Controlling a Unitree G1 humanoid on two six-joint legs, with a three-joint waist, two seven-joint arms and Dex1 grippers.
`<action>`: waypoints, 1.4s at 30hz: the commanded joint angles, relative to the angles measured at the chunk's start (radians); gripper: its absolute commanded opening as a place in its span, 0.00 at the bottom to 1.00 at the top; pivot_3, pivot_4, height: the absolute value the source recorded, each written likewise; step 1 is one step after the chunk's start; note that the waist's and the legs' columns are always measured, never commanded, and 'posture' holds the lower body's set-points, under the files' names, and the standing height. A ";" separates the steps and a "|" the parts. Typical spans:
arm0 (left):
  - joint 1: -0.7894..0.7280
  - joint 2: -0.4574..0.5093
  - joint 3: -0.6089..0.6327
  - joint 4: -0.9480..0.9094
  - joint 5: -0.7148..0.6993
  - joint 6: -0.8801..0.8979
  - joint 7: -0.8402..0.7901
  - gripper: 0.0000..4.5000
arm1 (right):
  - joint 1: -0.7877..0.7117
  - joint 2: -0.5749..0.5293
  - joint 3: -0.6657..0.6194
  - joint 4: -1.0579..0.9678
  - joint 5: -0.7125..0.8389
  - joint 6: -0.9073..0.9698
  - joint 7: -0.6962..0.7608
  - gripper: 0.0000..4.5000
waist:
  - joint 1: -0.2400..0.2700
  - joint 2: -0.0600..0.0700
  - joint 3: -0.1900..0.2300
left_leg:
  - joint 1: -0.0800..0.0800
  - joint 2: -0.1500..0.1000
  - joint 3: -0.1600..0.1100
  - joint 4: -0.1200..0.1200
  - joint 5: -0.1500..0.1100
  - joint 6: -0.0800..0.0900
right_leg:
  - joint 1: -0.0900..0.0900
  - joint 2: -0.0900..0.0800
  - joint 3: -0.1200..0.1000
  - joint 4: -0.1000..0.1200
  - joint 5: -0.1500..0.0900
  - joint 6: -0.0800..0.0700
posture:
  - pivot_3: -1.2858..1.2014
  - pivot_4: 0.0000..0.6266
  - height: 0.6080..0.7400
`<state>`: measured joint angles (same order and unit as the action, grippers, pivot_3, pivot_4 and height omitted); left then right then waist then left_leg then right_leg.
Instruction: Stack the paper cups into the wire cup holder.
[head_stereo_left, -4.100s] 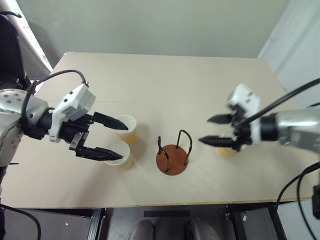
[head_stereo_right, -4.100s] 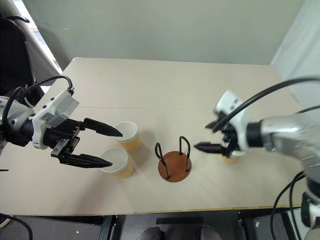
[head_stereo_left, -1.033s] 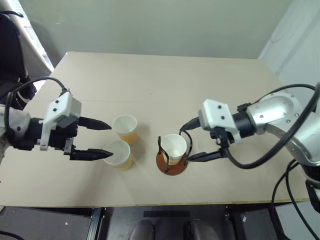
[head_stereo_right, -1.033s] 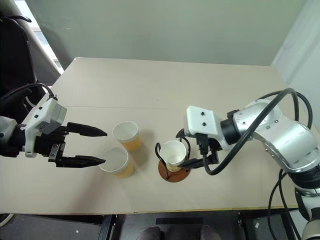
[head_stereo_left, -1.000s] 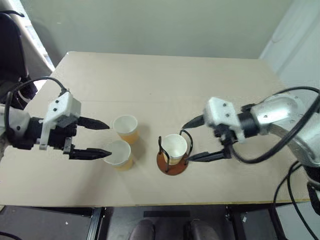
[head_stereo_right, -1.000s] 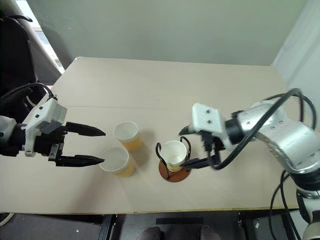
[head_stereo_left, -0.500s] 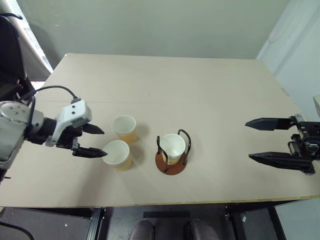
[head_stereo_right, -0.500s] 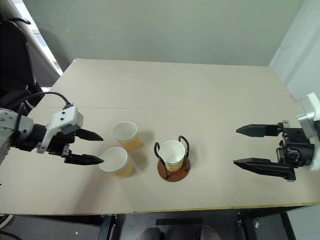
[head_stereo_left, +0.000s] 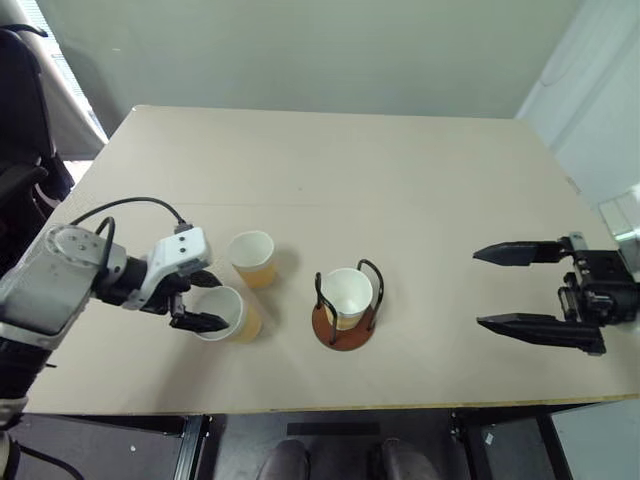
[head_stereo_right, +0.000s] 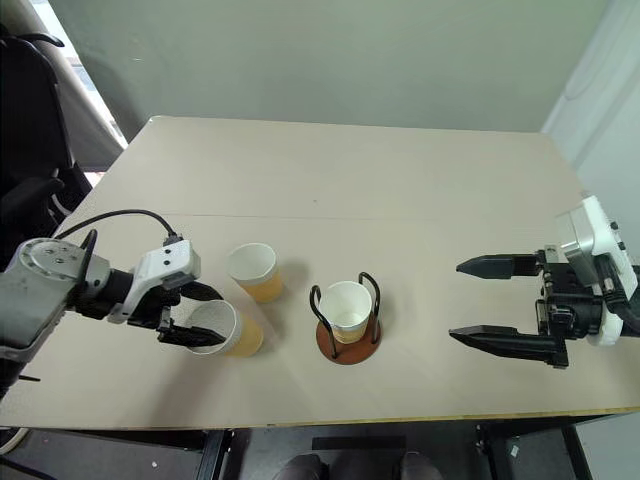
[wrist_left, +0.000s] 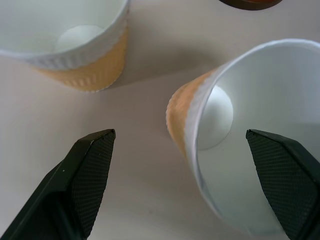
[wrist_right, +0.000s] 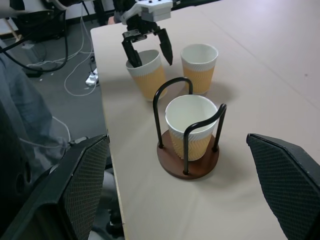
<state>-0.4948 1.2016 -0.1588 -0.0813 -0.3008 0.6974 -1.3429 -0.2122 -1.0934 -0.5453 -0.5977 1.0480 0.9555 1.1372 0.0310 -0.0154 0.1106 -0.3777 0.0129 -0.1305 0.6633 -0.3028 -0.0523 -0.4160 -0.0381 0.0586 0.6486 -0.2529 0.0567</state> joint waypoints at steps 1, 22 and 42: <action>-0.016 0.003 0.008 -0.027 0.011 0.010 0.001 0.92 | 0.001 -0.024 -0.015 -0.014 0.016 -0.021 -0.009 1.00 | 0.000 0.000 0.000 | 0.000 0.000 0.000 0.000 0.000 0.000 | 0.000 0.000 0.000 0.000 0.000 0.000 | 0.52 0.24 1.00; -0.431 -0.015 0.165 0.031 -0.309 0.019 -0.271 0.00 | 0.020 -0.089 -0.064 0.029 0.014 -0.065 0.025 1.00 | 0.012 0.000 0.000 | -0.001 0.000 -0.001 0.002 0.000 0.001 | 0.001 0.000 0.000 0.000 0.000 0.000 | 0.52 0.24 1.00; -1.027 -0.354 -0.591 0.530 -0.315 -0.620 -0.272 0.00 | 0.056 -0.083 -0.099 -0.022 0.034 -0.056 -0.050 1.00 | 0.015 0.002 0.001 | -0.007 -0.001 0.001 0.007 -0.003 0.007 | 0.002 -0.002 0.001 -0.007 0.007 0.014 | 0.52 0.24 1.00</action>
<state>-1.4745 0.8484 -0.7202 0.4389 -0.5999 0.1406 -1.5786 -0.1589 -1.1636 -0.5948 -0.6027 1.0655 0.9003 1.0948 0.0459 -0.0138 0.1116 -0.3850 0.0120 -0.1292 0.6707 -0.3061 -0.0444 -0.4137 -0.0397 0.0600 0.6414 -0.2461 0.0705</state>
